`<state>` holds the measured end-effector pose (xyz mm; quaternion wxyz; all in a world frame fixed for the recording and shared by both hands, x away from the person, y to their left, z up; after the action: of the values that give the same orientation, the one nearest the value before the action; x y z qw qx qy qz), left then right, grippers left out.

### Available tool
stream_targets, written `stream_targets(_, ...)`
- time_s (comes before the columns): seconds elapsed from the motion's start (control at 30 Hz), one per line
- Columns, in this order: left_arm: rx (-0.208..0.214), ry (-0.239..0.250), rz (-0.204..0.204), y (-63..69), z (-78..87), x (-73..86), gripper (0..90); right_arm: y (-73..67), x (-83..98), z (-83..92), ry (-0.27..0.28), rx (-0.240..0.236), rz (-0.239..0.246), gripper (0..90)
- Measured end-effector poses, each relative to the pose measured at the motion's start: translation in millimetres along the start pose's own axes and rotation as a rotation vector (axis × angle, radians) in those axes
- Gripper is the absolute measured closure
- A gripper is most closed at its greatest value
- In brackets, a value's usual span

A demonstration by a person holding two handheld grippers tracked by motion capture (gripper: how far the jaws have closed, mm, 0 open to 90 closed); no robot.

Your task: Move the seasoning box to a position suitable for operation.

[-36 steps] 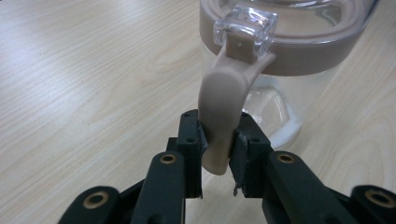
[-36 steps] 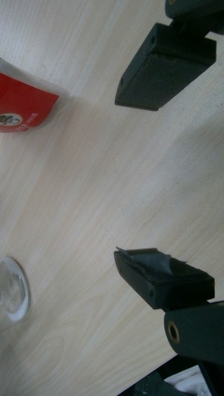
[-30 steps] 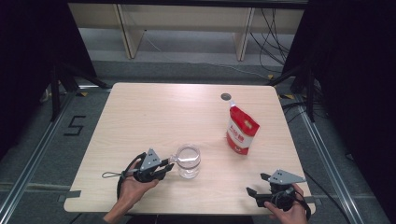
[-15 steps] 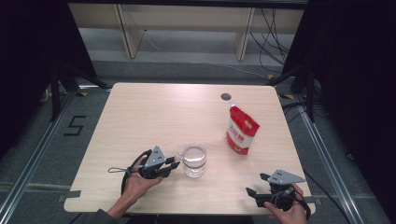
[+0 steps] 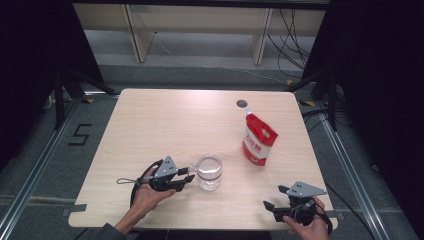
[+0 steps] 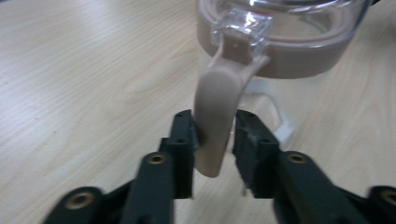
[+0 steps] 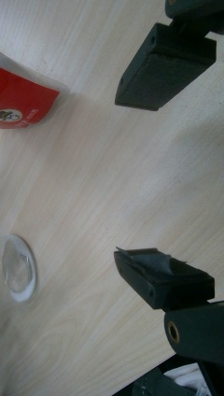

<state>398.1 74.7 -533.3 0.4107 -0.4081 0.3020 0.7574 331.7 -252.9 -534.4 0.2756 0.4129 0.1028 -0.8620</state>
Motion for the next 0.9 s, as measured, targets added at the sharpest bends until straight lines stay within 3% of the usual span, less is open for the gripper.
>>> stream_targets(0.03,-0.011,-0.002,-0.009,-0.1,1.4,-0.6,58.9,-1.2,0.5,0.5,-0.005,-0.002,-0.013,22.0)
stream_targets(0.07,-0.003,-0.001,0.020,2.5,4.3,-1.3,55.2,-0.4,0.3,-0.2,-0.002,-0.013,0.003,22.0)
stream_targets(0.2,-0.015,0.007,0.053,5.3,13.0,-3.5,38.0,2.5,0.3,-0.7,0.009,0.001,0.020,21.9)
stream_targets(0.33,-0.013,0.010,0.074,11.0,22.9,-6.6,32.4,2.3,-0.1,-0.9,0.011,-0.002,0.024,21.9)
stream_targets(0.4,-0.020,0.016,0.073,13.9,27.3,-9.6,31.1,2.6,0.1,-0.7,0.010,0.000,0.023,21.9)
stream_targets(0.43,-0.014,0.024,0.060,14.6,28.6,-11.7,30.3,0.6,0.8,0.0,0.001,-0.007,-0.004,21.9)
stream_targets(0.47,-0.013,0.023,0.057,15.4,30.1,-13.2,29.9,2.5,0.7,-0.6,0.003,-0.012,0.017,21.9)
stream_targets(0.6,-0.012,0.021,0.073,17.4,33.9,-17.8,28.9,4.8,1.4,-0.1,0.007,-0.004,0.007,22.0)
stream_targets(0.67,-0.011,0.034,0.101,17.5,35.3,-20.2,28.8,3.3,2.2,0.9,0.000,0.002,-0.014,22.0)
stream_targets(0.8,-0.009,0.034,0.107,16.5,37.7,-23.1,28.3,5.6,2.0,-0.5,0.011,-0.008,0.016,22.0)
stream_targets(0.87,-0.005,0.043,0.108,15.8,38.3,-25.0,28.2,3.8,3.4,1.0,-0.003,-0.008,-0.020,22.0)
stream_targets(0.9,-0.007,0.041,0.107,15.6,38.7,-25.2,28.1,5.2,3.0,1.4,0.003,-0.004,-0.005,22.0)
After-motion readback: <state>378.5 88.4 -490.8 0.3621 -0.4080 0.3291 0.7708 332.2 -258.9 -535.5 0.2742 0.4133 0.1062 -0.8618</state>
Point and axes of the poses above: each handheld gripper's, and its own axes: z roughly backward along the jaws, x roughly out of its underside, y roughly to its right, the point moved 7 cm from there along -z, roughly forward along the jaws, and after that the axes turned 9 degrees about x, right-handed, at the moved point
